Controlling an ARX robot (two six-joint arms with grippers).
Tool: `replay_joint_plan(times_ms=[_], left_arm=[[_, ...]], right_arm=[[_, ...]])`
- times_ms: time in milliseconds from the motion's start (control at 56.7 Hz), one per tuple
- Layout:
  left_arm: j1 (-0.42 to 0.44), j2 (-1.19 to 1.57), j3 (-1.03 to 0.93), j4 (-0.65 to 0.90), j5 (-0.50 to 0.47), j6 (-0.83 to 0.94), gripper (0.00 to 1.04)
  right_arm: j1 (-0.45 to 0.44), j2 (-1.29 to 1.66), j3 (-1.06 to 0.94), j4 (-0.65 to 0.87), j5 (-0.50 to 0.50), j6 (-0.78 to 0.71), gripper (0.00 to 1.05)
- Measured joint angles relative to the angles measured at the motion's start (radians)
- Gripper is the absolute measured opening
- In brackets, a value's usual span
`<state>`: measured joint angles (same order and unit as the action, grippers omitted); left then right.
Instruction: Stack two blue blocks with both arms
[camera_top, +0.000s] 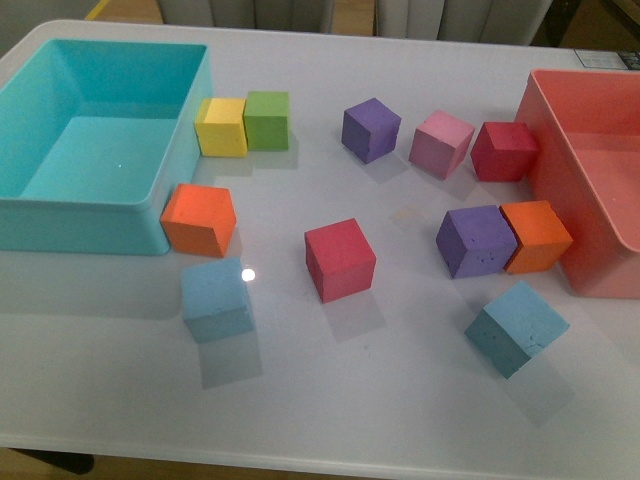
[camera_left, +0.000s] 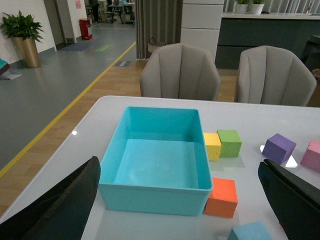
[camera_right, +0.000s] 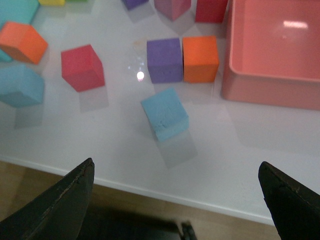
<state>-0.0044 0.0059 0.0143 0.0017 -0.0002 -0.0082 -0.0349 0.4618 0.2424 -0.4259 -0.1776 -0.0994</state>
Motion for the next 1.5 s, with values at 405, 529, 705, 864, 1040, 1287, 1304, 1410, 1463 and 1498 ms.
replay_joint_plan(times_ms=[405,529,705,864,1040,1287,1304,1410,1463,1498], left_arm=[[0.000,0.000,0.000,0.000,0.000,0.000,0.96],[0.000,0.000,0.000,0.000,0.000,0.000,0.96],[0.000,0.000,0.000,0.000,0.000,0.000,0.96],[0.000,0.000,0.000,0.000,0.000,0.000,0.96],[0.000,0.000,0.000,0.000,0.000,0.000,0.96],[0.000,0.000,0.000,0.000,0.000,0.000,0.96],[0.000,0.000,0.000,0.000,0.000,0.000,0.96],[0.000,0.000,0.000,0.000,0.000,0.000,0.96],[0.000,0.000,0.000,0.000,0.000,0.000,0.96],[0.000,0.000,0.000,0.000,0.000,0.000,0.96]], right_arm=[[0.087,0.918,0.148,0.476,0.085,-0.286,0.96],[0.109,1.130,0.230,0.505,0.103,-0.332,0.96],[0.144,1.277,0.308,0.529,0.117,-0.369,0.96],[0.166,1.415,0.383,0.559,0.150,-0.371,0.96],[0.183,1.497,0.433,0.568,0.156,-0.340,0.96],[0.212,1.574,0.494,0.587,0.161,-0.303,0.96],[0.213,1.580,0.498,0.589,0.161,-0.300,0.96],[0.218,1.611,0.517,0.590,0.168,-0.291,0.96],[0.218,1.625,0.524,0.591,0.173,-0.288,0.96],[0.218,1.635,0.529,0.594,0.175,-0.285,0.96]])
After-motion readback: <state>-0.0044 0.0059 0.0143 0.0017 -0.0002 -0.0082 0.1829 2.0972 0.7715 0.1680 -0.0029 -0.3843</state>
